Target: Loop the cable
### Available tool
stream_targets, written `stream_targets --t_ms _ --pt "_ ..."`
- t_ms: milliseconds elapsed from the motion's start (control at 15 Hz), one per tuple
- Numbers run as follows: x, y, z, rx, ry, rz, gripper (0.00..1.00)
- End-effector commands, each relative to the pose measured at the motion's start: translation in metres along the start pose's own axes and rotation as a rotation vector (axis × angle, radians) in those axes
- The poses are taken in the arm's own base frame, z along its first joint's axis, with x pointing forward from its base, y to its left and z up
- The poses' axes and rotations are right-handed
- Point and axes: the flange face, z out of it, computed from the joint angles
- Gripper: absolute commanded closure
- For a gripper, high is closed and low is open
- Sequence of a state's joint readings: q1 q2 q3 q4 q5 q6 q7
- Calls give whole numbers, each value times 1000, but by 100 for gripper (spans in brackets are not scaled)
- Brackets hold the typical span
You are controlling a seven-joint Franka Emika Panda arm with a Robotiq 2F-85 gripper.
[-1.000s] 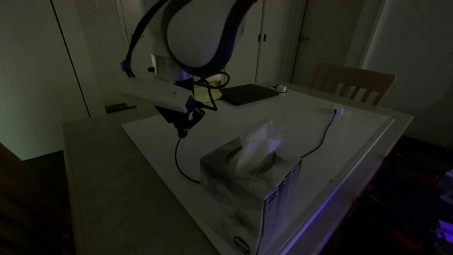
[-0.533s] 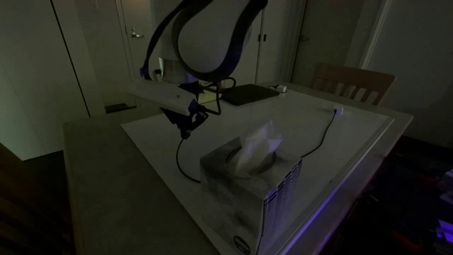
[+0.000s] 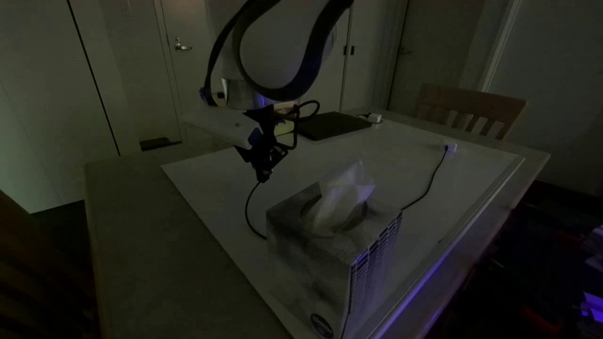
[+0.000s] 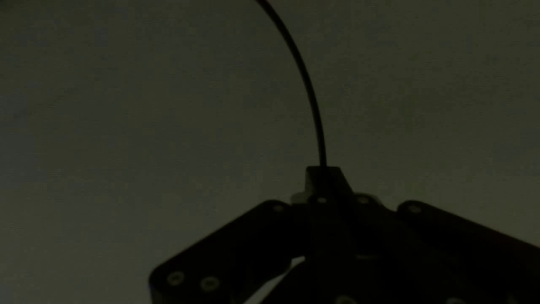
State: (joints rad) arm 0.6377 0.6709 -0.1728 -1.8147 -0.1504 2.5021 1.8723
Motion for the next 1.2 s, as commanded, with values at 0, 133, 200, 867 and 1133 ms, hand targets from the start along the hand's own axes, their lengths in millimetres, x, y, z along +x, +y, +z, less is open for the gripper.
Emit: stream_targets --t_ms 0,133,200,867,1133 --pt "29 0 6 -70 23 183 99" --pt "43 8 9 -105 28 291 99" --pt "48 11 10 -117 32 339 99" --pt "55 26 25 -127 52 544 96" --pt "64 20 28 -181 99 734 99"
